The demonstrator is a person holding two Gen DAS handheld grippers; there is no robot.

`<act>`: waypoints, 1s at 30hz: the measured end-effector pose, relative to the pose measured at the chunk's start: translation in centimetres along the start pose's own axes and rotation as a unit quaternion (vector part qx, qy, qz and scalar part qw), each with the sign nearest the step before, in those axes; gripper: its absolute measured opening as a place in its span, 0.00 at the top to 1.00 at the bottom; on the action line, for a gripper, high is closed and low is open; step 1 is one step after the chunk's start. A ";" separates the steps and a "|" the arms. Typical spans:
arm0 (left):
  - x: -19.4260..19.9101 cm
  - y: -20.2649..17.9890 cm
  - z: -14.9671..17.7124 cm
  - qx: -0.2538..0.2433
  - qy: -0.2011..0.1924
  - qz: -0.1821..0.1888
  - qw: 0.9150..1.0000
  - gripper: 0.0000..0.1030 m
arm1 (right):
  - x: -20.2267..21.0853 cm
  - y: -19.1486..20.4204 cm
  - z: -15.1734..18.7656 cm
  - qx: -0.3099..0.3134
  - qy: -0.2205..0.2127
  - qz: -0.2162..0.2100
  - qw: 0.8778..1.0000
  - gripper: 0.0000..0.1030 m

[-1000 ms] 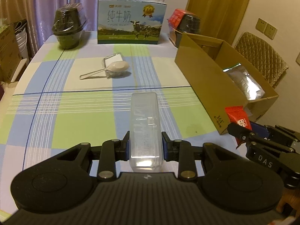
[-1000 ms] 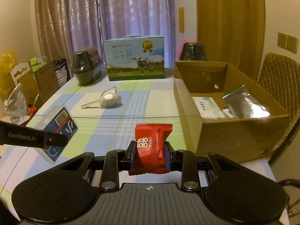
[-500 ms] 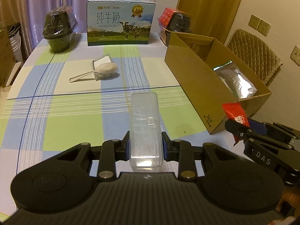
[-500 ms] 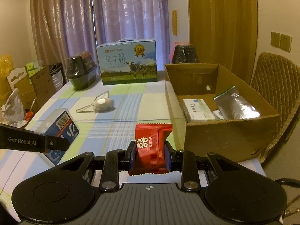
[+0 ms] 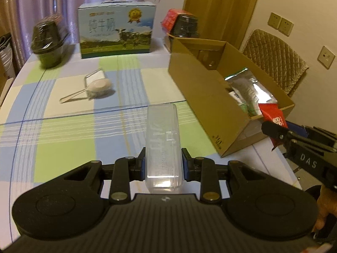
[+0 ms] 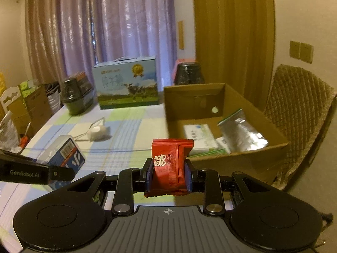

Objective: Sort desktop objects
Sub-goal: 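Hold the clear container over the box with the left tool while the right tool lowers the candy packet in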

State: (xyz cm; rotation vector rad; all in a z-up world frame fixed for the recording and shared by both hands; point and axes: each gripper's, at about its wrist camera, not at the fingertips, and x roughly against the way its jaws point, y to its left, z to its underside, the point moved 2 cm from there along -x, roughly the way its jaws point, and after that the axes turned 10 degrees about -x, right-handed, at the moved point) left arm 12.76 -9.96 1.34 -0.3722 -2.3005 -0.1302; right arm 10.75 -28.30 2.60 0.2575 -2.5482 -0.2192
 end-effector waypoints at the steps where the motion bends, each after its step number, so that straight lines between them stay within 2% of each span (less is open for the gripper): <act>1: -0.2 -0.3 -0.4 -0.003 -0.002 0.003 1.000 0.75 | 0.0 -0.4 -0.4 0.002 -0.003 0.003 1.000 0.73; 9: -1.6 -3.6 -3.6 -0.021 -0.014 0.031 0.999 0.75 | 0.0 -4.1 -2.8 -0.001 -0.016 0.020 1.000 0.73; 19: -3.7 -7.6 -7.8 -0.045 -0.025 0.061 0.997 0.75 | -0.9 -7.2 -5.6 -0.016 -0.025 0.021 0.999 0.73; 30: -5.8 -9.8 -9.9 -0.049 -0.019 0.079 0.996 0.75 | -2.4 -8.7 -8.4 -0.015 -0.033 0.015 0.999 0.73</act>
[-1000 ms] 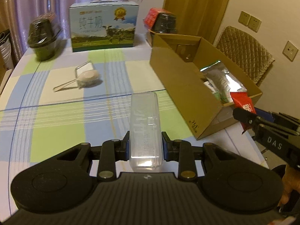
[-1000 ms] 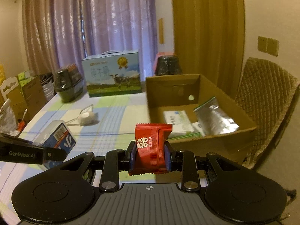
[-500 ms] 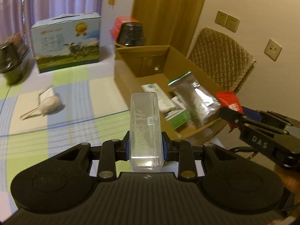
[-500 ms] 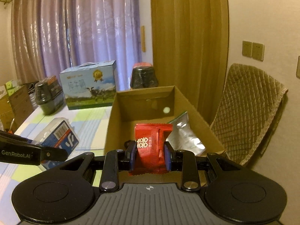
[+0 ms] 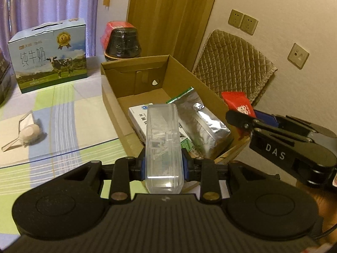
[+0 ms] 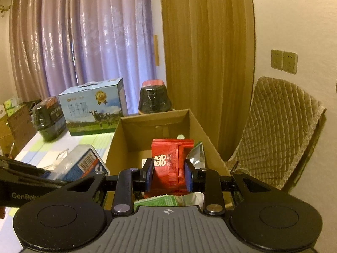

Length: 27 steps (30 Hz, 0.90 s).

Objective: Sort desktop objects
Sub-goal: 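Hold the clear container over the box with the left tool while the right tool lowers the candy packet in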

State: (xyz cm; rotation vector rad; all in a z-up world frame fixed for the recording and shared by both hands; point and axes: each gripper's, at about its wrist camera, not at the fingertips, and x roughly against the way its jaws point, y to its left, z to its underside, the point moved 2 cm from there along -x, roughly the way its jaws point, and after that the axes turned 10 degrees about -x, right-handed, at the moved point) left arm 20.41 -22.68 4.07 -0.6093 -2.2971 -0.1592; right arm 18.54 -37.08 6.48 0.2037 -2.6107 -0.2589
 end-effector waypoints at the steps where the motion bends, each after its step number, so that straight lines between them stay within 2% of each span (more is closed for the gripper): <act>1: -0.2 0.0 -0.2 0.000 0.000 0.001 1.000 0.75 | -0.2 -0.1 -0.2 0.001 0.000 -0.001 1.000 0.73; 17: -3.9 0.0 -3.8 -0.008 0.002 -0.002 1.000 0.75 | -4.4 -1.9 -3.2 0.000 0.001 -0.005 1.000 0.73; 27: -5.6 0.2 -4.6 -0.009 0.008 -0.003 1.000 0.75 | -5.7 -2.3 -3.5 -0.010 0.004 -0.006 1.000 0.73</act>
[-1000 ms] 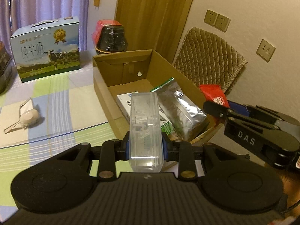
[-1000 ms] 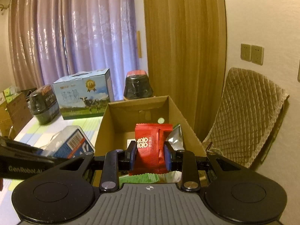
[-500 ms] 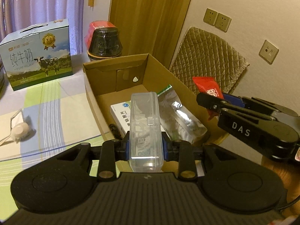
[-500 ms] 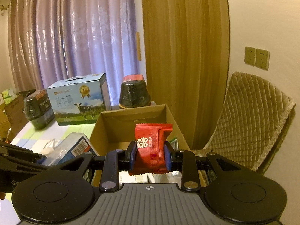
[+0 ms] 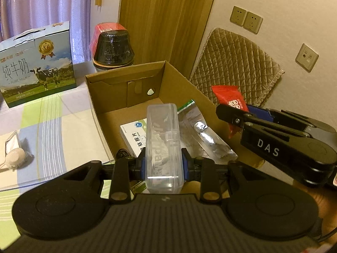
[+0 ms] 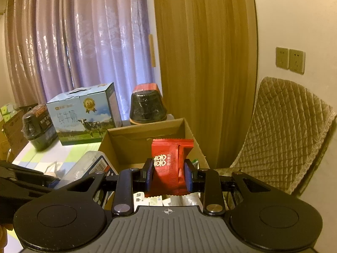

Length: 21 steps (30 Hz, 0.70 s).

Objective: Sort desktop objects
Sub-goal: 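Hold the clear container over the box with the left tool while the right tool lowers the candy packet in, then open the left tool to drop the clear container while the right tool releases the candy packet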

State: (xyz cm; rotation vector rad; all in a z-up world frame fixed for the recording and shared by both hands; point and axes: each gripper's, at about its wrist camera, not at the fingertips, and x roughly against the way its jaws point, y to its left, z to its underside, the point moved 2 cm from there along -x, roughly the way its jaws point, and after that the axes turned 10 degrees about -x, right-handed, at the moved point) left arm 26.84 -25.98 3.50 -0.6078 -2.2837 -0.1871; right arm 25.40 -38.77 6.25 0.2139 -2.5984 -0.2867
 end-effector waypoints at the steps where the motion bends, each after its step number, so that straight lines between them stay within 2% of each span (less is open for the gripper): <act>1: -0.1 0.0 0.0 0.000 0.000 0.000 1.000 0.75 | -0.1 0.0 0.0 0.000 0.000 0.000 1.000 0.73; 16: -1.3 1.1 -1.2 0.010 -0.007 -0.006 1.000 0.75 | -1.4 -0.5 -0.3 -0.003 0.002 0.005 1.000 0.73; 19: -1.3 1.5 -1.2 0.019 -0.013 -0.023 0.999 0.58 | -1.5 -0.6 -0.3 -0.004 0.003 0.006 1.000 0.73; 21: -1.1 1.8 -1.1 0.022 -0.016 -0.023 0.999 0.58 | -1.4 -0.7 -0.3 -0.005 0.003 0.006 1.000 0.73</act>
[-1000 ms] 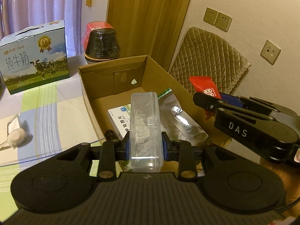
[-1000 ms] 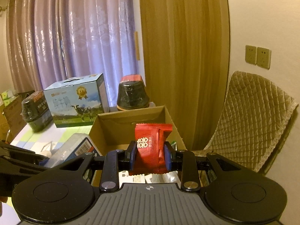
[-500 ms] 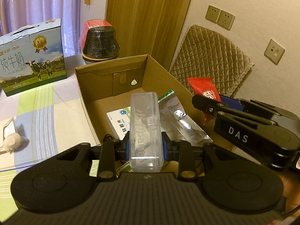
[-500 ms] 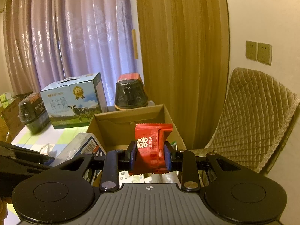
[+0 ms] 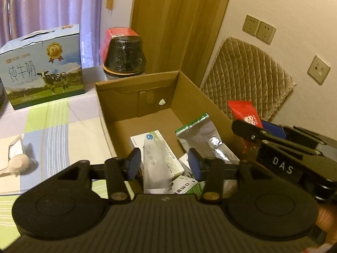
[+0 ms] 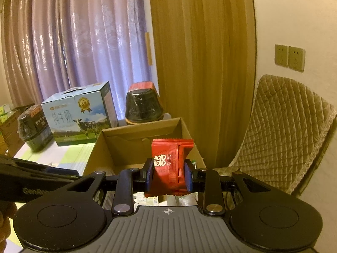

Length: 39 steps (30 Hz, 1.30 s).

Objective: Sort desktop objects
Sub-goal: 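Open the left tool to drop the clear container while the right tool releases the candy packet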

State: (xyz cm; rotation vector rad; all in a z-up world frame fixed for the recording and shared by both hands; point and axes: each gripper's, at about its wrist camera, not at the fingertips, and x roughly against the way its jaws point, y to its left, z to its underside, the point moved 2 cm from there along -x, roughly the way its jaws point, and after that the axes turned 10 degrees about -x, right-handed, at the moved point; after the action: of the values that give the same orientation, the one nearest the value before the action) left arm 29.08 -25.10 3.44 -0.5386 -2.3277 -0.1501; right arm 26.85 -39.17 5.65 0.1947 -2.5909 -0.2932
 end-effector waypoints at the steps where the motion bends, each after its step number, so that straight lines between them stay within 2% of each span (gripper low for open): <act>1: 0.0 0.2 0.1 0.002 0.000 0.000 1.000 0.58 | 0.0 0.0 0.0 0.000 0.001 0.000 1.000 0.73; 21: 2.3 2.6 0.8 0.013 -0.009 -0.016 1.000 0.58 | -0.8 1.8 -0.6 -0.007 0.007 -0.023 1.000 0.73; 23: 2.6 3.0 1.1 0.015 -0.008 -0.020 1.000 0.58 | -1.1 2.1 -1.0 -0.010 0.006 -0.042 0.999 0.66; 24: 2.7 3.2 1.2 0.017 -0.007 -0.022 1.000 0.58 | -1.1 2.2 -1.1 -0.013 0.002 -0.043 0.999 0.51; 25: 2.8 3.4 1.4 0.018 -0.006 -0.024 1.000 0.58 | -1.0 2.2 -1.3 -0.018 -0.004 -0.041 0.999 0.47; 33: 4.0 5.0 3.4 0.031 0.004 -0.036 0.999 0.57 | 0.6 1.5 -0.6 -0.040 0.000 -0.030 0.999 0.46; 39: 5.9 5.7 5.1 0.032 0.010 -0.048 0.998 0.53 | 3.0 1.2 0.7 -0.063 0.009 -0.024 0.998 0.44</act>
State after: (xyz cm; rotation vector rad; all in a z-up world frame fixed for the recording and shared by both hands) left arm 24.44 -16.68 3.52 -0.3923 -2.3314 -0.1243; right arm 23.82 -38.50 6.86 0.2130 -2.5433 -0.4682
